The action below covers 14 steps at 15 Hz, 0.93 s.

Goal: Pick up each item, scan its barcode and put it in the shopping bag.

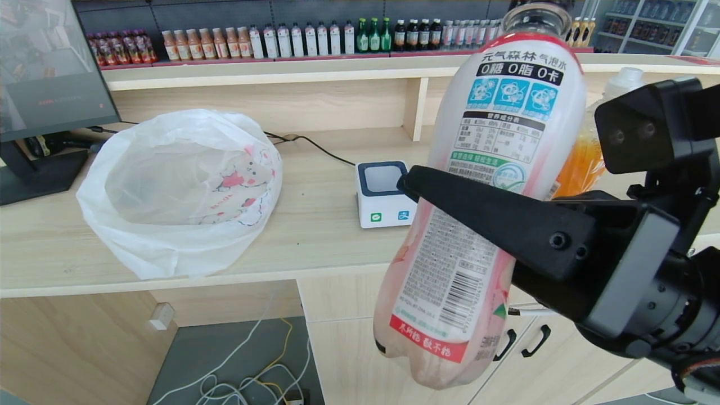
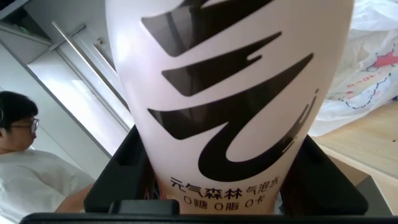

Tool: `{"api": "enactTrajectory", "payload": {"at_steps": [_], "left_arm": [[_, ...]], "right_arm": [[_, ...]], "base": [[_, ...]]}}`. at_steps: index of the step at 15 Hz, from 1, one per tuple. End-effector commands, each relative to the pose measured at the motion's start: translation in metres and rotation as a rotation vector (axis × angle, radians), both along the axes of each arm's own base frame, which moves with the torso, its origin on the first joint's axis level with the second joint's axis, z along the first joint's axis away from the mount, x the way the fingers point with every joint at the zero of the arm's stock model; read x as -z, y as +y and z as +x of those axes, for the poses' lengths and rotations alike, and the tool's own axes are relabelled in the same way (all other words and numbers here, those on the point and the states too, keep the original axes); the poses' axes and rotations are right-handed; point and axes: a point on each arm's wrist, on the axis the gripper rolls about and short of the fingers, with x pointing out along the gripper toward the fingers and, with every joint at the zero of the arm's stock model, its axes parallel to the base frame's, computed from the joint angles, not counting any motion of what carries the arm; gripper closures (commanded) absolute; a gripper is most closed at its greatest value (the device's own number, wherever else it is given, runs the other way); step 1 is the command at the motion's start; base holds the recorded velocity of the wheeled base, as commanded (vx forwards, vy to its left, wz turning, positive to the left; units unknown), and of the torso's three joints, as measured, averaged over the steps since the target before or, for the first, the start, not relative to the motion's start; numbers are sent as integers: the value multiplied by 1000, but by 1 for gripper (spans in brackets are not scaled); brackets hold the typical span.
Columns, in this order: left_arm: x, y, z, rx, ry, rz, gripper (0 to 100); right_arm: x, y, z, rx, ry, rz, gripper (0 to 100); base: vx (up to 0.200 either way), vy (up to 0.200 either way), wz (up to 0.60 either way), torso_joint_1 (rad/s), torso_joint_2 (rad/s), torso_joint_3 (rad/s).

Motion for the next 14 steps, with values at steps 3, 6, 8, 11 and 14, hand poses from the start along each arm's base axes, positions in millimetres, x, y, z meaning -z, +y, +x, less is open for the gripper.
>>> {"api": "enactTrajectory", "payload": {"at_steps": [3,6,8,11,14], "left_arm": [[0,0,0,0,0,0,0],[0,0,0,0,0,0,0],[0,0,0,0,0,0,0],[0,0,0,0,0,0,0],[0,0,0,0,0,0,0]], "right_arm": [[7,2,1,19,-28,-37,100],[21,-1,0,55,-82,-105,100],[26,-3,-1,85,-132,-142,100],[32,-2,5,171,-218,-203,100],[39,-11,22,459,-246,-277,100]], "base": [[0,0,0,0,0,0],[0,0,0,0,0,0],[0,0,0,0,0,0],[0,0,0,0,0,0],[0,0,0,0,0,0]]}}
